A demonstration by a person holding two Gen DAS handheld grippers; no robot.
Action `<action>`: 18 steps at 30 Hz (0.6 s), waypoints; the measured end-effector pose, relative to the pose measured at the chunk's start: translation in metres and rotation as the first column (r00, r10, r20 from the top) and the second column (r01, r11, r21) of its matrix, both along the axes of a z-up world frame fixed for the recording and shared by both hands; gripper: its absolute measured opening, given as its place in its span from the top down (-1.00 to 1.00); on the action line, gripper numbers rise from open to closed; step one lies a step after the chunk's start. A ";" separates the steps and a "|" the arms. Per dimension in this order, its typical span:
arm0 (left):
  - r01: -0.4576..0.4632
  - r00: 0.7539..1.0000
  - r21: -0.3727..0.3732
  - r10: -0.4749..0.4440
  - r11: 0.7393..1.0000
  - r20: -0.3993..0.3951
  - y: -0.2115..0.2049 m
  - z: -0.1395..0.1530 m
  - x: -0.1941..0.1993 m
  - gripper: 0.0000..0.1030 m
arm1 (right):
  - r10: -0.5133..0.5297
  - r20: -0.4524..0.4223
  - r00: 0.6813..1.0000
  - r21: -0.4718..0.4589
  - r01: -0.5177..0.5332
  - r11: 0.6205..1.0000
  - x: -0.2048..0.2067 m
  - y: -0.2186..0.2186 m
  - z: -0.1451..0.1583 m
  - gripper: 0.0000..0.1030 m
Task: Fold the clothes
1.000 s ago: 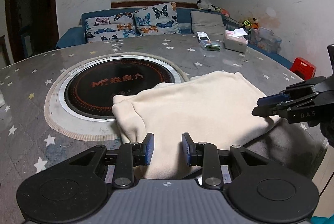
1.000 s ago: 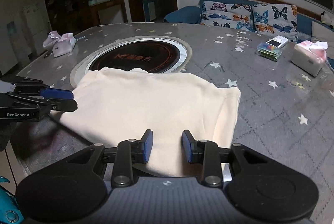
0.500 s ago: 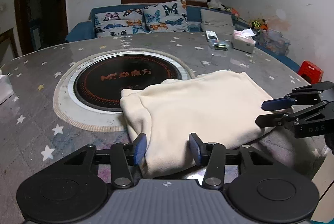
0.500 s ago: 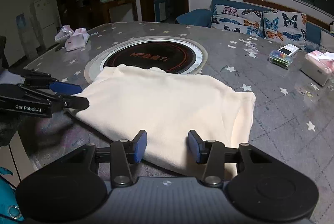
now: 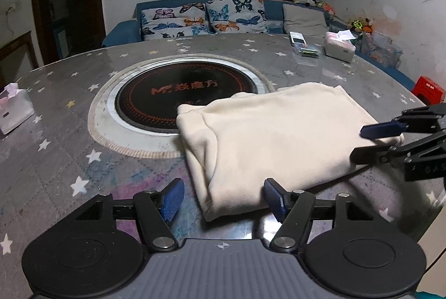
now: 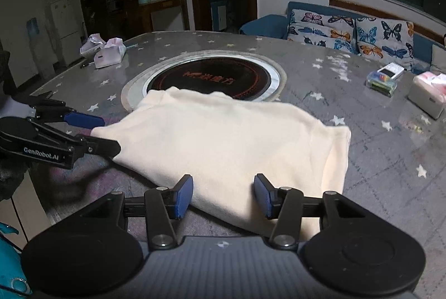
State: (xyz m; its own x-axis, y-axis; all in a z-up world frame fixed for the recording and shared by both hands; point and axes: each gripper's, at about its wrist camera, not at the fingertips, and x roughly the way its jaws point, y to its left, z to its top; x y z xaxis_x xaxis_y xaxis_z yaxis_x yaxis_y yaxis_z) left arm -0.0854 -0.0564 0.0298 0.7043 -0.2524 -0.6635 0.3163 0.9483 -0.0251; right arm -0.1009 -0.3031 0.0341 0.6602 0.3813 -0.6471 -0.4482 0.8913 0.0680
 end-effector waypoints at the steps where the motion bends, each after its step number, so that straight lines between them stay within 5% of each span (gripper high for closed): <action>1: -0.004 1.000 -0.001 0.004 1.000 -0.001 0.001 0.000 0.000 -0.30 | 0.004 0.007 1.000 -0.001 -0.004 1.000 -0.001 0.001 0.003 0.03; 18: -0.058 0.998 -0.036 0.058 0.998 -0.001 0.015 0.006 0.002 -0.30 | 0.065 0.016 0.998 -0.027 -0.065 0.998 0.005 0.019 0.008 -0.16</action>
State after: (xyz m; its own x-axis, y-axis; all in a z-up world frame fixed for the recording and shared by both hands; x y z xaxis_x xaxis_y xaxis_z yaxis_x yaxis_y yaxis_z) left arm -0.0832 -0.0417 0.0353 0.7186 -0.2350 -0.6545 0.2611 0.9635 -0.0592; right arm -0.0960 -0.2845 0.0421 0.6452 0.4066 -0.6469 -0.5063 0.8616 0.0366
